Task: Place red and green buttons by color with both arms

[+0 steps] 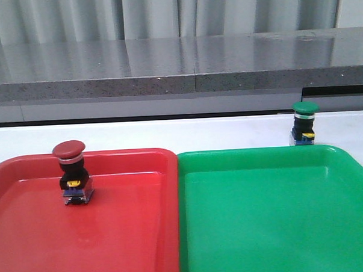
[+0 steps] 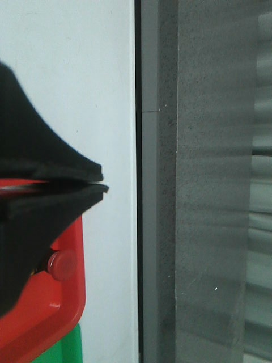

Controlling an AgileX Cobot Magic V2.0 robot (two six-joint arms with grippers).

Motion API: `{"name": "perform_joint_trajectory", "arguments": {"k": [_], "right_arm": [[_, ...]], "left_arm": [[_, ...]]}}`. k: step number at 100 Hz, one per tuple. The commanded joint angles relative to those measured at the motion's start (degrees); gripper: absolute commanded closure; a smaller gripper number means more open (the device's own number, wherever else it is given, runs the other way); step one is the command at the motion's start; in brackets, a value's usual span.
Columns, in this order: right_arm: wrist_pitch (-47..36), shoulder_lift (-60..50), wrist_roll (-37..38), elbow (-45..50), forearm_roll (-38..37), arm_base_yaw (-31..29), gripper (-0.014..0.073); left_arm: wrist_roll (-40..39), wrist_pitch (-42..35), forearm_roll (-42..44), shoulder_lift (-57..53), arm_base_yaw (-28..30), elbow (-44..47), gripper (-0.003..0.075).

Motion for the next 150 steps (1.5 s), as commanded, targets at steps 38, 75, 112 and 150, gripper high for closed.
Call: {"name": "perform_joint_trajectory", "arguments": {"k": [38, 75, 112, 150], "right_arm": [[-4.6, -1.2, -0.7, -0.8, -0.1, -0.4, 0.0704], [-4.6, -1.2, -0.7, -0.8, -0.1, -0.4, 0.0704], [-4.6, -1.2, -0.7, -0.8, -0.1, -0.4, 0.0704], [-4.6, -1.2, -0.7, -0.8, -0.1, -0.4, 0.0704]], "left_arm": [[10.3, -6.5, -8.7, -12.2, 8.6, 9.6, 0.0739], [8.5, -14.6, -7.6, -16.2, 8.6, 18.3, 0.0740], [7.2, -16.9, -7.3, -17.2, 8.6, 20.7, 0.0739], [7.2, -16.9, -7.3, -17.2, 8.6, 20.7, 0.0739]]}}
